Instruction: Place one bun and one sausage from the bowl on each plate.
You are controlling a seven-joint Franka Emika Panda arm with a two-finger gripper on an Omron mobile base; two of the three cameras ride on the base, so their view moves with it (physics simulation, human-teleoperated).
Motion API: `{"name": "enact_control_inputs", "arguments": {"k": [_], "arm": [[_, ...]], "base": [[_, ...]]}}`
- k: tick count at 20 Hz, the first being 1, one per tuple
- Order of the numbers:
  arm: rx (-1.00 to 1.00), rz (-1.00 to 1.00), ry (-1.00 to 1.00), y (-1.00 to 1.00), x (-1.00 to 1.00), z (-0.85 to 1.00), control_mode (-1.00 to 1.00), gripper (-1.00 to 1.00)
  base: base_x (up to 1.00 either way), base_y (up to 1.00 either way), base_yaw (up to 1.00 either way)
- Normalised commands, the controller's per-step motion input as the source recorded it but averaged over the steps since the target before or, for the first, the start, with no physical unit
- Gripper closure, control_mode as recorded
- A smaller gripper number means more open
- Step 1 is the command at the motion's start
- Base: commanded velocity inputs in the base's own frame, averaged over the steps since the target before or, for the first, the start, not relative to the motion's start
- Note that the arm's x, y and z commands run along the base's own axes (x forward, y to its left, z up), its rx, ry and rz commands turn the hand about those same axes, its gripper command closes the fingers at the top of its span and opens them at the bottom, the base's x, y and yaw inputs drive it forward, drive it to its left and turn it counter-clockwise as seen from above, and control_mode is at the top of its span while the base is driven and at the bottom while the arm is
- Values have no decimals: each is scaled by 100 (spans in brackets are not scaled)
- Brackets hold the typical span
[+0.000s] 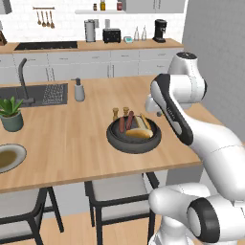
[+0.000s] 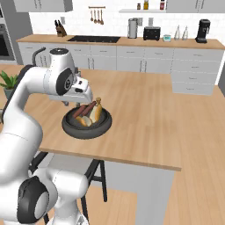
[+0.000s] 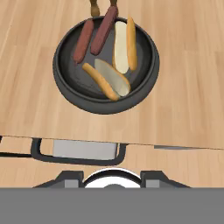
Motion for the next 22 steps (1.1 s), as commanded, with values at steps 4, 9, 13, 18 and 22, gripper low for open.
{"name": "enact_control_inputs", "arguments": {"k": [4,9,13,18,22], "arm": [[-5,0,0,20,1,-5,-100,-100],[-13,4,0,30,42,-43,-100,-100],[-16,6,2,19,68,-70,-100,-100],[-15,8,7,9,71,-75,-100,-100],[-14,9,3,0,61,-60,-100,-100]], "base": [[0,0,0],[0,0,0],[0,0,0],[0,0,0],[0,0,0]]}}
